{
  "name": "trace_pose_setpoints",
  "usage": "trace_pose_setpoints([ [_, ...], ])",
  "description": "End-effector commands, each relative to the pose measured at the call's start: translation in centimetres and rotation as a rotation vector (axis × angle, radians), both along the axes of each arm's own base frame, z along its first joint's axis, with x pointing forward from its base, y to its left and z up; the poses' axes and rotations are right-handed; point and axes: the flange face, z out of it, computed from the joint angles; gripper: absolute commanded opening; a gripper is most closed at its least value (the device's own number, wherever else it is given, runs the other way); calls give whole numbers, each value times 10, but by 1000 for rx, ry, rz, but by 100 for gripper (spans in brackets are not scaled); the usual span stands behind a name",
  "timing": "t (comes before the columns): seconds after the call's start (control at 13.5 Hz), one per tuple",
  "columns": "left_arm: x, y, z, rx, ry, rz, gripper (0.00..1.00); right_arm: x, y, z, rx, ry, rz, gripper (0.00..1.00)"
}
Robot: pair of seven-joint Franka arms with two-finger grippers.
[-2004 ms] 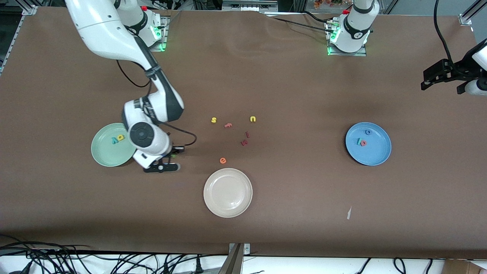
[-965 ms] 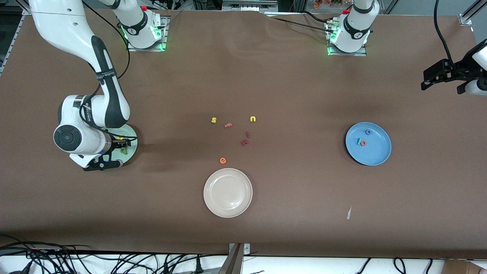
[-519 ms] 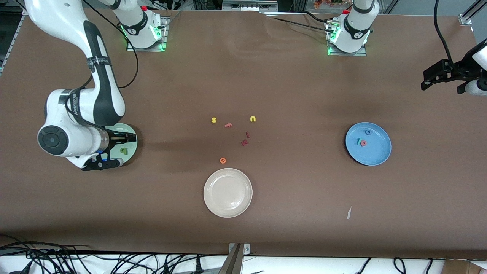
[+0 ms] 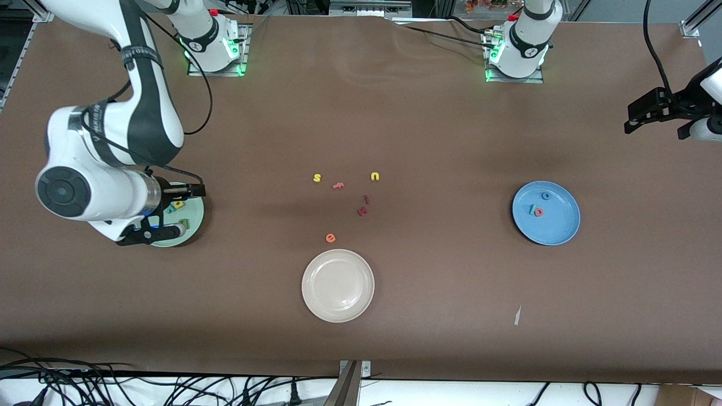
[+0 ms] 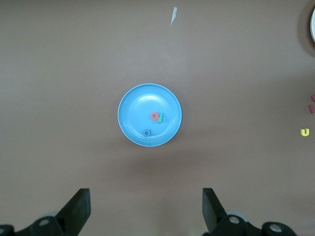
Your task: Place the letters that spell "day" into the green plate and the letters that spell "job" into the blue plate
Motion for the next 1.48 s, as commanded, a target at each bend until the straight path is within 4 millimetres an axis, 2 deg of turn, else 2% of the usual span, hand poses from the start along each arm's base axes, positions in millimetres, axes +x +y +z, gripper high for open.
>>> trace_pose_setpoints([
  [0.0, 2, 2, 5, 29, 3, 6, 100, -16, -34, 59, 71, -47, -35, 100],
  [0.15, 2, 2, 6, 29, 2, 6, 100, -33, -59, 83, 71, -73, -70, 100],
  [0.22, 2, 1, 5, 29, 3, 5, 100, -41, -64, 94, 53, -83, -67, 100],
  [0.37, 2, 1, 5, 29, 3, 5, 100, -58, -68, 102, 35, -101, -70, 100],
  [0.59, 2, 2, 5, 29, 3, 6, 100, -70, -79, 120, -34, -146, -208, 100],
  [0.74, 2, 2, 5, 27, 3, 6, 100, -71, -76, 125, -34, -183, -250, 100],
  [0.82, 2, 1, 5, 27, 3, 4, 100, -77, -73, 132, -19, -231, -235, 100],
  [0.89, 2, 2, 5, 29, 3, 6, 100, -85, -72, 130, -13, -245, -235, 100],
  [0.96, 1, 2, 5, 27, 5, 6, 100, -88, -81, 130, -8, -258, -251, 100],
  [1.04, 1, 3, 5, 29, 5, 8, 100, -89, -82, 130, -7, -256, -248, 100],
  [1.19, 1, 3, 5, 29, 5, 8, 100, -90, -70, 135, -5, -260, -222, 100],
  [1.41, 1, 7, 4, 27, 8, 17, 100, -95, -71, 142, -18, -208, -229, 100],
])
